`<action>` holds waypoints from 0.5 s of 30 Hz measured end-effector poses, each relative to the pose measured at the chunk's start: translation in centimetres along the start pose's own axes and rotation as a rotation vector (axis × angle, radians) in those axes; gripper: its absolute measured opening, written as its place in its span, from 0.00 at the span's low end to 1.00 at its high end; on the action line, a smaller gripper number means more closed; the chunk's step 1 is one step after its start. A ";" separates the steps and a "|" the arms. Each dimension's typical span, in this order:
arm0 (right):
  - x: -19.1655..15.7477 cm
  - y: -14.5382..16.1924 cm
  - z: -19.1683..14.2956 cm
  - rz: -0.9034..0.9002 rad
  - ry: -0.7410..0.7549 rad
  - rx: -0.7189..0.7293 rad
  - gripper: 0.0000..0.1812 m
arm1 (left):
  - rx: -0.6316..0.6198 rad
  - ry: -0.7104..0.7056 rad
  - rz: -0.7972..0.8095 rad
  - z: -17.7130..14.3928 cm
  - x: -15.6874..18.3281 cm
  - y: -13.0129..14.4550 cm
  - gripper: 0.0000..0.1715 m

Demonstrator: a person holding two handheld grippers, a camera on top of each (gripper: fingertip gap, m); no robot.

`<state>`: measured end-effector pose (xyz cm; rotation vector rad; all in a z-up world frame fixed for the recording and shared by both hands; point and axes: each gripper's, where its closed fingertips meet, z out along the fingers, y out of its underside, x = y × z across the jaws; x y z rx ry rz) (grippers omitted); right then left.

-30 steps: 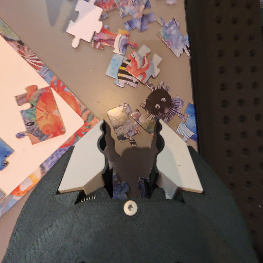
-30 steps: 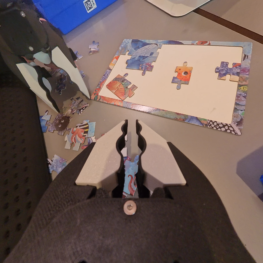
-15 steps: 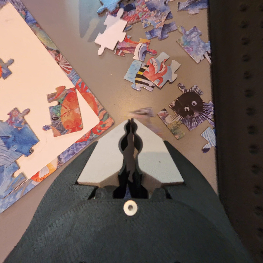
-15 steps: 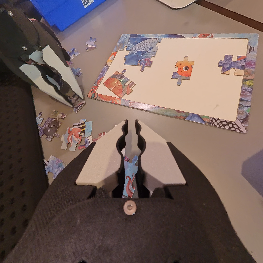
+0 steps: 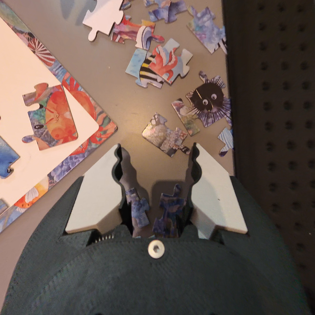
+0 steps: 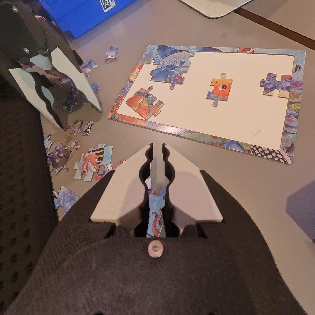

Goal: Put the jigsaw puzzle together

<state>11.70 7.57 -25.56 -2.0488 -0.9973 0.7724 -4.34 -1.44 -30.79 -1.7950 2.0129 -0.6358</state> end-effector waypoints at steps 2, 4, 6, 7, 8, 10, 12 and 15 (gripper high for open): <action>-0.1 -0.1 0.0 -0.001 -0.002 0.003 0.05 | -0.008 0.026 0.000 0.0 0.8 0.7 0.47; -0.1 -0.1 0.0 -0.001 -0.002 0.005 0.05 | 0.015 -0.002 -0.008 0.1 0.5 0.7 0.41; -0.1 -0.1 0.0 -0.001 -0.004 0.004 0.05 | 0.015 -0.011 -0.005 0.0 0.5 0.7 0.30; -0.1 -0.1 0.0 0.000 -0.003 0.004 0.05 | 0.015 -0.013 -0.001 0.0 0.5 0.7 0.24; -0.1 -0.1 0.0 0.001 -0.003 0.005 0.05 | 0.021 -0.023 -0.004 0.1 0.3 0.6 0.20; 0.0 0.0 0.0 0.003 -0.002 0.006 0.05 | 0.050 -0.027 -0.008 0.3 0.3 0.3 0.15; 0.0 0.0 0.0 0.005 -0.002 0.009 0.05 | 0.061 -0.037 -0.019 0.4 0.3 0.2 0.14; 0.0 -0.1 0.0 0.005 -0.003 0.011 0.04 | 0.073 -0.083 -0.037 0.4 -0.2 0.1 0.13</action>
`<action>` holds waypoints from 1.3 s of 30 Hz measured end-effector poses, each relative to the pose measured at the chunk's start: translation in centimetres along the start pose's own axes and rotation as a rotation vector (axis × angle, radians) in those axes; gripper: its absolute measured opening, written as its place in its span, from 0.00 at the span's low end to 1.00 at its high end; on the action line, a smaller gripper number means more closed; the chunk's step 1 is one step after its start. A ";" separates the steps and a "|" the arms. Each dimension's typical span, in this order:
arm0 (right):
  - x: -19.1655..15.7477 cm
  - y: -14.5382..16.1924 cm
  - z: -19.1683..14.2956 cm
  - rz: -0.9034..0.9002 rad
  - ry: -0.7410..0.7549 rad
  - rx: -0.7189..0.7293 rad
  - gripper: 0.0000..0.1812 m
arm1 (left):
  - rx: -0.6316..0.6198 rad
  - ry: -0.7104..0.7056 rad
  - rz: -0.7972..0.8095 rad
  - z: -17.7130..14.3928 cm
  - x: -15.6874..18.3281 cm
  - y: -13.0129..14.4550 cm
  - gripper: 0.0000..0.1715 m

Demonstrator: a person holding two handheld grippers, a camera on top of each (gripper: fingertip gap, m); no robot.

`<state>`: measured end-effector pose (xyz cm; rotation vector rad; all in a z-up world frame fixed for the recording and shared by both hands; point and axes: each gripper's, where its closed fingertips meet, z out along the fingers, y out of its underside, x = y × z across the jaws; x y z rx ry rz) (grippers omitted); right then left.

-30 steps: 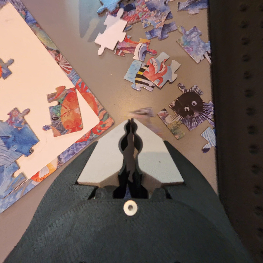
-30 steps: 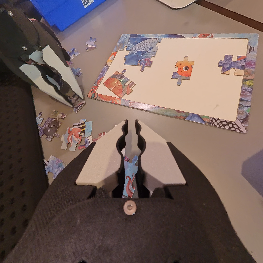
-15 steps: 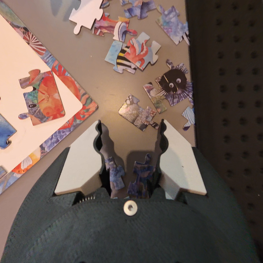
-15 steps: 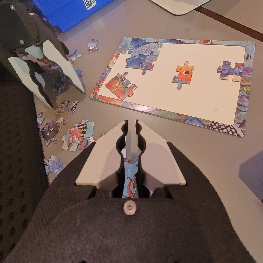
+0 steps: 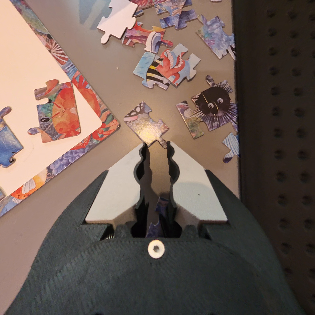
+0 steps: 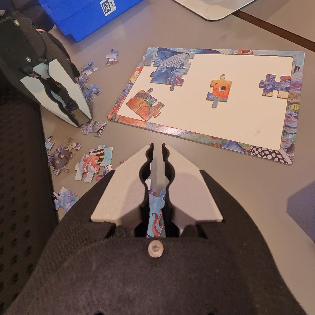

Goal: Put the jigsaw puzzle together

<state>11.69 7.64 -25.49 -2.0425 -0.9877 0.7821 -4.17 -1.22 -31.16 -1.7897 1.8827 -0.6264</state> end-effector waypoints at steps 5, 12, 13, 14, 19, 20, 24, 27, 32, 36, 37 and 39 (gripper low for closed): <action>-0.1 0.0 0.0 -0.009 0.000 -0.004 0.04 | 0.016 -0.051 -0.009 0.0 -1.0 -0.2 0.00; -0.2 -0.2 -0.1 -0.016 0.002 0.003 0.04 | 0.020 -0.044 -0.025 -1.3 -1.1 -0.3 0.21; -0.2 -0.2 -0.1 -0.016 0.001 0.001 0.05 | -0.001 -0.013 -0.048 -1.6 -0.8 0.2 0.29; -0.3 -0.2 -0.1 -0.016 0.001 -0.001 0.05 | -0.030 0.006 -0.066 -1.8 -0.5 0.9 0.38; -0.4 0.0 0.1 -0.022 -0.004 -0.011 0.05 | -0.106 -0.039 -0.083 -2.3 -0.2 3.6 0.50; -0.4 0.0 0.2 -0.023 -0.005 -0.012 0.05 | -0.097 -0.042 -0.085 -2.3 -0.2 3.6 0.49; -0.5 0.1 0.3 -0.026 -0.007 -0.021 0.05 | -0.073 -0.043 -0.076 -2.4 0.0 3.4 0.26; -0.4 0.1 0.3 -0.023 -0.004 -0.020 0.05 | -0.049 -0.056 -0.083 -2.2 -0.3 3.1 0.11; -0.4 0.1 0.2 -0.024 -0.003 -0.020 0.04 | -0.029 -0.089 -0.095 -2.1 -1.1 3.0 0.00; -0.5 0.0 0.2 -0.032 -0.003 -0.016 0.04 | -0.032 -0.130 -0.104 -2.3 -1.8 3.1 0.01; -0.6 0.0 0.2 -0.033 -0.003 -0.016 0.05 | -0.030 -0.131 -0.109 -2.5 -1.9 3.1 0.07; -0.6 0.0 0.2 -0.035 -0.003 -0.016 0.05 | -0.031 -0.146 -0.121 -3.0 -2.2 3.2 0.19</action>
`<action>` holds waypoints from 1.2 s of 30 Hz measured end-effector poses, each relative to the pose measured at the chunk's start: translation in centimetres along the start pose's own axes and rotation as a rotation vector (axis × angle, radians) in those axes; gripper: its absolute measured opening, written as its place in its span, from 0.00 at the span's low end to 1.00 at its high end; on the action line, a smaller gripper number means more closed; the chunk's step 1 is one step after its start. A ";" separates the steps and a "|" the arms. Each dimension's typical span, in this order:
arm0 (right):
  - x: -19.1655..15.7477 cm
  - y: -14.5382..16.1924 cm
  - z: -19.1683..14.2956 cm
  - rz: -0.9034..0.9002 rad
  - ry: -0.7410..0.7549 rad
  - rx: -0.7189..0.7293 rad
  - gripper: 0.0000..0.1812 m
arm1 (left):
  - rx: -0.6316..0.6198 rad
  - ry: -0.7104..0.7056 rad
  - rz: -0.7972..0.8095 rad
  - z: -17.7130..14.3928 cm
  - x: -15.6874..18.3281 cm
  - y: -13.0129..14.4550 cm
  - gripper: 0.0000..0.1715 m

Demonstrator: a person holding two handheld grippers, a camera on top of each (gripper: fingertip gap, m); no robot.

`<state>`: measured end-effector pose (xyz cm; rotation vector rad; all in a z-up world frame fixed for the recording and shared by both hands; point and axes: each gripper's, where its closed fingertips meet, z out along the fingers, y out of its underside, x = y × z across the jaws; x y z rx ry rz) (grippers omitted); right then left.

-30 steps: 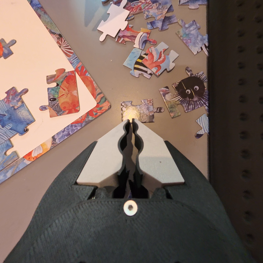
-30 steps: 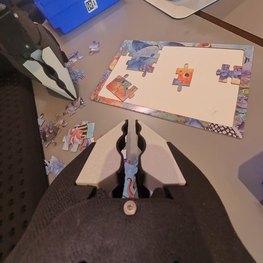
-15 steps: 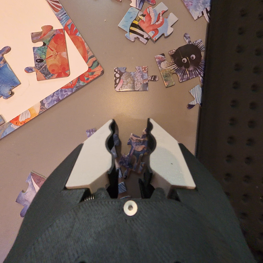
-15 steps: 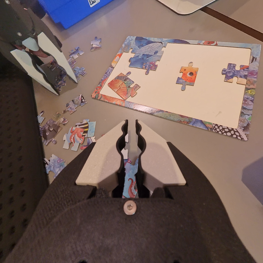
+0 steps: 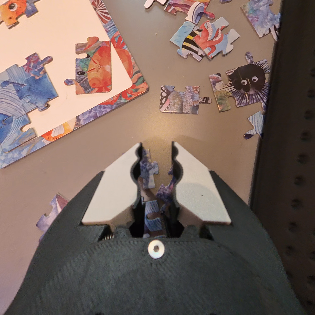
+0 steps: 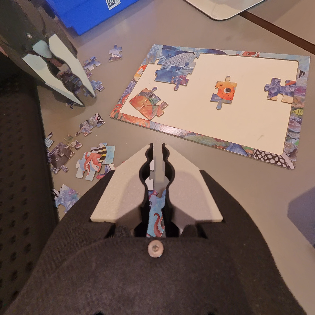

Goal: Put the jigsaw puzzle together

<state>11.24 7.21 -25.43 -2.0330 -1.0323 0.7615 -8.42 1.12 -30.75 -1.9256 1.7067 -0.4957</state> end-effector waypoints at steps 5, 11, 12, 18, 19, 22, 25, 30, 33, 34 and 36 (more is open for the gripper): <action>0.0 0.1 0.1 -0.003 0.000 -0.004 0.05 | -0.057 -0.013 -0.040 -1.0 -0.3 1.6 0.47; 0.0 0.2 0.2 -0.005 -0.002 -0.013 0.05 | -0.095 0.013 -0.070 -1.5 0.1 3.2 0.48; 0.0 0.3 0.2 -0.006 -0.002 -0.016 0.05 | -0.097 0.011 -0.068 -1.6 0.1 3.2 0.44; 0.1 0.4 0.2 -0.001 0.000 -0.018 0.05 | -0.072 -0.016 -0.071 -1.5 -0.5 2.8 0.33; 0.1 0.4 0.2 -0.001 0.000 -0.017 0.05 | -0.066 -0.021 -0.065 -1.5 -0.6 2.8 0.21; 0.0 0.3 0.2 -0.004 -0.001 -0.016 0.05 | -0.053 -0.022 -0.076 -1.4 -0.7 2.6 0.20; 0.0 0.2 0.1 -0.008 -0.002 -0.014 0.05 | -0.064 -0.023 -0.071 -1.3 -0.8 2.8 0.07; -0.1 0.2 0.1 -0.010 -0.003 -0.012 0.05 | -0.057 -0.051 -0.074 -1.2 -1.3 2.7 0.00; -0.2 0.1 0.0 -0.013 -0.003 -0.010 0.05 | -0.053 -0.047 -0.081 -1.2 -1.3 2.7 0.00; -0.2 0.1 0.0 -0.013 -0.003 -0.010 0.05 | -0.053 -0.049 -0.080 -1.2 -1.3 2.7 0.00; -0.2 0.1 0.0 -0.013 -0.002 -0.010 0.05 | -0.055 -0.055 -0.082 -1.2 -1.4 2.7 0.00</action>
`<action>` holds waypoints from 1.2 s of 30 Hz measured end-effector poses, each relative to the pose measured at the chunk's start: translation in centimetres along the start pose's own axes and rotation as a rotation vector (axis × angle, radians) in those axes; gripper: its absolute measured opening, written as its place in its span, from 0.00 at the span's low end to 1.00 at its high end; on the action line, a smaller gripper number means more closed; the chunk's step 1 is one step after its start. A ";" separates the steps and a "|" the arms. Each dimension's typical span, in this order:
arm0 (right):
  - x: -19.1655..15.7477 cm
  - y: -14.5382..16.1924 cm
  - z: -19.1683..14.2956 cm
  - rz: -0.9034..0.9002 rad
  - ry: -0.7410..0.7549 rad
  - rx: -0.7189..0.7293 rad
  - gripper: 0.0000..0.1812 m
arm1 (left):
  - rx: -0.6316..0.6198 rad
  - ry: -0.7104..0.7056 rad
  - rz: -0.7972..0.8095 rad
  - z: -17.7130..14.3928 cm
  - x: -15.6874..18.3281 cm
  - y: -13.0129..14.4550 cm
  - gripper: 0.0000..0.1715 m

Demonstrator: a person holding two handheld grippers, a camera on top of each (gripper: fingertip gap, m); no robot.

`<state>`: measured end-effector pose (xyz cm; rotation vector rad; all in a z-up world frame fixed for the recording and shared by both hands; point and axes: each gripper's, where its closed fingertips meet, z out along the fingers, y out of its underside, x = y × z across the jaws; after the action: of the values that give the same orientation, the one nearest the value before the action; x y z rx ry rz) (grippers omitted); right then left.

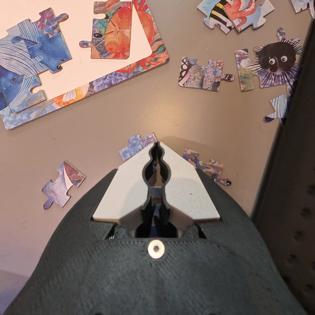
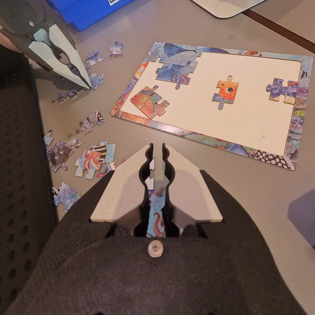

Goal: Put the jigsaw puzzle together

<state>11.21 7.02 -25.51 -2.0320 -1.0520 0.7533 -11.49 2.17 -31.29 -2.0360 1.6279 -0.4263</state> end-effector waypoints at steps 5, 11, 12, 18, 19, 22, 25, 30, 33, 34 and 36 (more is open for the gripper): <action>0.0 -0.1 -0.1 0.000 0.000 0.003 0.05 | 0.002 0.022 -0.031 -0.2 -0.1 0.2 0.17; -0.1 -0.1 0.0 -0.001 -0.003 0.003 0.05 | -0.019 0.054 -0.049 -0.7 0.3 0.7 0.47; -0.1 -0.1 0.0 -0.001 -0.003 0.003 0.05 | -0.030 0.061 -0.048 -0.8 0.4 0.9 0.50; -0.1 0.0 0.3 -0.002 -0.009 -0.005 0.05 | -0.047 0.045 -0.041 -1.0 0.3 1.5 0.42; -0.1 0.1 0.3 -0.002 -0.010 -0.007 0.05 | -0.040 0.042 -0.043 -1.0 0.3 1.4 0.39; -0.1 0.2 0.4 -0.002 -0.011 -0.012 0.05 | -0.023 0.031 -0.039 -0.9 0.1 1.1 0.24; -0.1 0.3 0.4 0.000 -0.011 -0.014 0.05 | -0.024 0.000 -0.032 -0.8 -0.4 1.0 0.18; 0.2 0.7 0.6 0.005 -0.008 -0.024 0.05 | -0.016 -0.007 -0.036 -0.7 -0.6 1.0 0.16; 0.2 0.7 0.7 0.006 -0.010 -0.027 0.05 | -0.012 -0.011 -0.034 -0.7 -0.7 0.9 0.15; 0.2 0.7 0.7 0.005 -0.011 -0.027 0.05 | -0.010 -0.011 -0.035 -0.7 -0.7 0.9 0.15; 0.2 0.7 0.7 0.004 -0.011 -0.029 0.05 | -0.006 -0.015 -0.035 -0.7 -0.8 0.9 0.14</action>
<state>11.09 7.09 -26.52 -2.0574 -1.0708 0.7558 -12.75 2.72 -31.17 -2.0700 1.5887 -0.4187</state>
